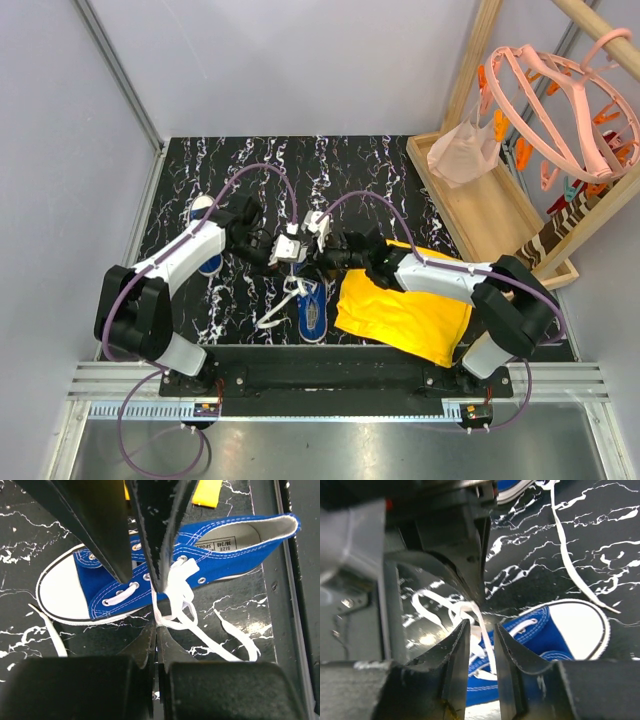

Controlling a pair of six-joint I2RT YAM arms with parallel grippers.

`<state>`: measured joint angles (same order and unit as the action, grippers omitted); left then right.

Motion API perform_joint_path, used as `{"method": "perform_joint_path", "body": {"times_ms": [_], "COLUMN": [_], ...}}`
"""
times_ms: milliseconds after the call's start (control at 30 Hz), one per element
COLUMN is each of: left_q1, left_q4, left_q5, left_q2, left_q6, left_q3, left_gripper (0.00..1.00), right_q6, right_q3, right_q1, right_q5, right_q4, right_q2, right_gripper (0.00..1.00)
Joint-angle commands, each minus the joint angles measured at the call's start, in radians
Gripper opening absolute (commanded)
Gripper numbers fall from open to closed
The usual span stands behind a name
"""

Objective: Tie the shoes

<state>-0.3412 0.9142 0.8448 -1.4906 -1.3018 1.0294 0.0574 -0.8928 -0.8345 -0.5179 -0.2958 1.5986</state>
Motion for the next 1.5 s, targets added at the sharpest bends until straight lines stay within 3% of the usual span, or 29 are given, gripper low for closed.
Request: {"method": "perform_joint_path", "body": {"times_ms": [0,67,167,567,800,900,1467], "left_q1": [0.002,0.004,0.002,0.002,0.002,0.002,-0.001], "left_q4": [-0.04,-0.057,-0.063,-0.071,-0.061,-0.057,-0.06], "left_q5": [0.039,0.033,0.034,0.004,-0.018,-0.018,-0.001], "left_q2": [-0.002,-0.002,-0.011,-0.072,-0.103,-0.117,-0.126], "left_q6": [0.07,0.116,0.15,0.329,0.443,0.475,0.509], "left_q3": [0.037,0.035,0.038,0.098,0.121,0.132,0.133], "left_gripper": [0.0,0.0,0.0,0.0,0.0,0.0,0.0], "right_q6": [-0.165,-0.174,-0.172,-0.209,-0.168,-0.145,-0.131], "right_q3": [0.049,0.072,0.091,0.104,0.155,0.158,0.084], "right_q1": [0.008,0.008,0.008,-0.061,-0.103,-0.114,-0.121], "right_q5": [0.01,0.03,0.055,0.068,0.171,0.206,0.288], "right_q4": [-0.117,-0.135,-0.108,-0.189,-0.281,-0.313,-0.342], "right_q2": [-0.049,-0.084,-0.118,-0.094,-0.052,-0.023,0.093], "right_gripper": [0.36,0.43,0.45,0.38,0.53,0.54,0.52]}}
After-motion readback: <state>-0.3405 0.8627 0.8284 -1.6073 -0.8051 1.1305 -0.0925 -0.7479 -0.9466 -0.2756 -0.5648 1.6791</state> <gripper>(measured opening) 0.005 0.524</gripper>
